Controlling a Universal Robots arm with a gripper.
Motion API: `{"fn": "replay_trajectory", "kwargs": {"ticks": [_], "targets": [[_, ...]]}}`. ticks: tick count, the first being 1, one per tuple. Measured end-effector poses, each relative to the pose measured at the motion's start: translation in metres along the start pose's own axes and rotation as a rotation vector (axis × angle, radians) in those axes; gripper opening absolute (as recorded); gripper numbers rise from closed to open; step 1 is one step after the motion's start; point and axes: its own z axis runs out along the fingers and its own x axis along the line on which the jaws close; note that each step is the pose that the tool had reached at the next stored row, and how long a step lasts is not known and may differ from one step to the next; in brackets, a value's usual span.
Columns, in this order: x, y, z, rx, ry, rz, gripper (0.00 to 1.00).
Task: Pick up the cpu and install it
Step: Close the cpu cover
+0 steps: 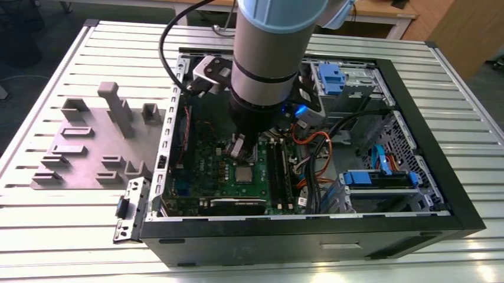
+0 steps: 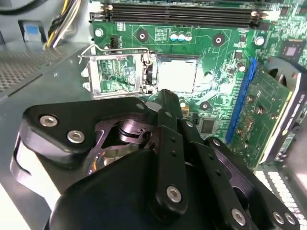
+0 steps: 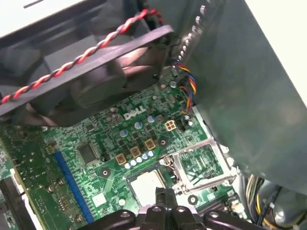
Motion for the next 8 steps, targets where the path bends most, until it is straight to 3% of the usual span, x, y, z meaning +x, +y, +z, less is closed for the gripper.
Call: {"fn": "replay_trajectory", "kwargs": {"ticks": [3,8], "targets": [[0.0001,-0.0001,0.0010,-0.0006,0.0019,-0.032,0.11],[-0.0014,-0.0032,0.0028,0.0002,0.0016,-0.033,0.11]]}}
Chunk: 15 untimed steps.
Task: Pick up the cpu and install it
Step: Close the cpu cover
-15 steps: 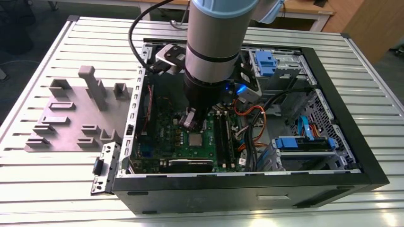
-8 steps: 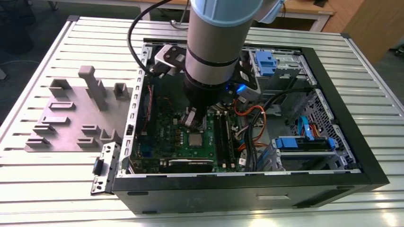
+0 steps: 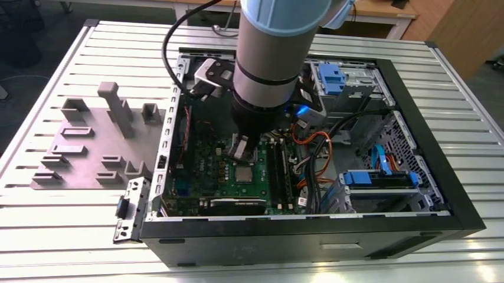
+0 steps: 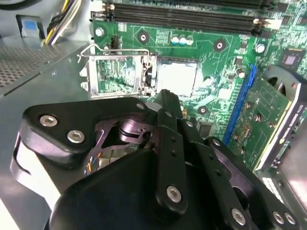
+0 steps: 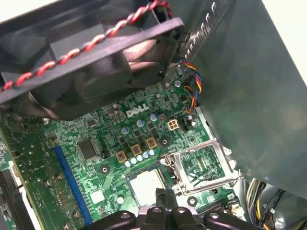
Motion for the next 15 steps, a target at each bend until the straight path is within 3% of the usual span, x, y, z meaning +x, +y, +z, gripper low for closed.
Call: {"fn": "replay_trajectory", "kwargs": {"ticks": [4,5,8,9,13,15], "targets": [[-0.0028,-0.0050,0.0010,-0.0004,-0.0011,0.000,0.11],[-0.0033,-0.0063,0.0011,-0.0021,-0.0046,0.000,0.11],[-0.0046,-0.0090,0.0018,-0.0194,-0.0405,-0.002,0.11],[-0.0049,-0.0096,0.0024,-0.0226,-0.0472,-0.002,0.11],[-0.0055,-0.0118,0.0060,-0.0275,-0.0569,-0.003,0.11],[-0.0060,-0.0128,0.0078,-0.0318,-0.0664,-0.003,0.11]]}}
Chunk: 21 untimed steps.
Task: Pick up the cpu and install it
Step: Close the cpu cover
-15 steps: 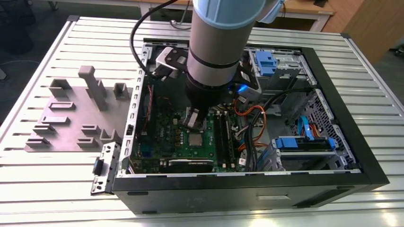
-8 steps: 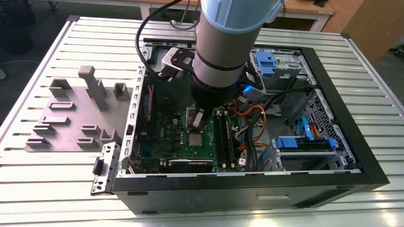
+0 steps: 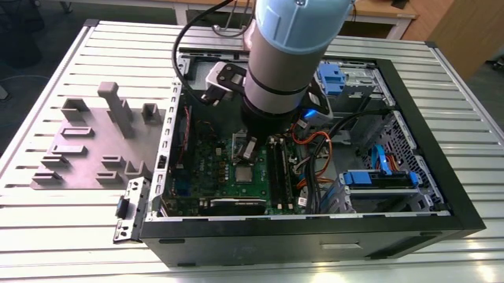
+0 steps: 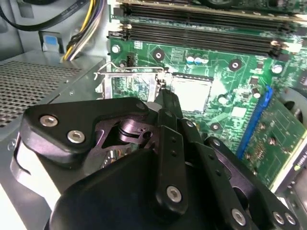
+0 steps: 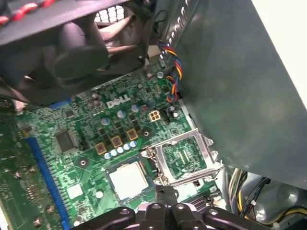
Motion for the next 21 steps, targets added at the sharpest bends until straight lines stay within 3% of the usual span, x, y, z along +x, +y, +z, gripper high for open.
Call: {"fn": "replay_trajectory", "kwargs": {"ticks": [7,12,18,21], "targets": [[-0.0065,-0.0025,0.0063,-0.0024,-0.0049,0.000,0.11],[-0.0102,-0.0040,0.0090,-0.0109,-0.0231,-0.001,0.11],[-0.0159,-0.0082,0.0124,-0.0146,-0.0322,0.003,0.11],[-0.0188,-0.0096,0.0139,-0.0146,-0.0340,0.007,0.11]]}}
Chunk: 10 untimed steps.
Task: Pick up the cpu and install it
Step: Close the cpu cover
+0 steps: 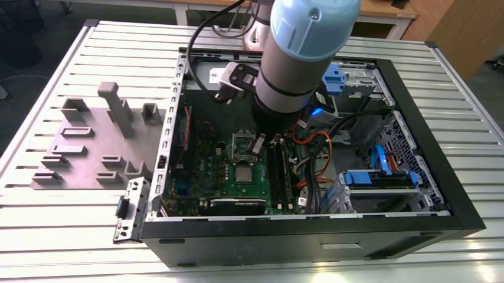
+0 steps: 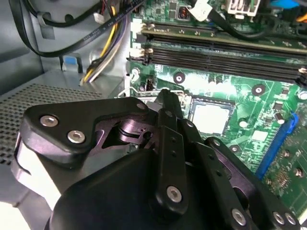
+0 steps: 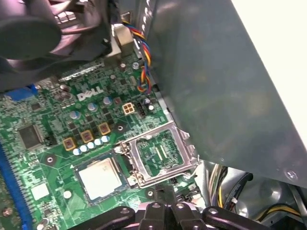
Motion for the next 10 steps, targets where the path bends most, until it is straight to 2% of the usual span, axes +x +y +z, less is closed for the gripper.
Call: {"fn": "replay_trajectory", "kwargs": {"ticks": [4,7,10], "targets": [[-0.0021,-0.0012,0.0014,0.0039,-0.0028,0.025,0.11],[-0.0022,-0.0016,0.0027,0.0103,-0.0078,0.065,0.11],[-0.0032,-0.0017,0.0033,0.0115,-0.0092,0.073,0.11]]}}
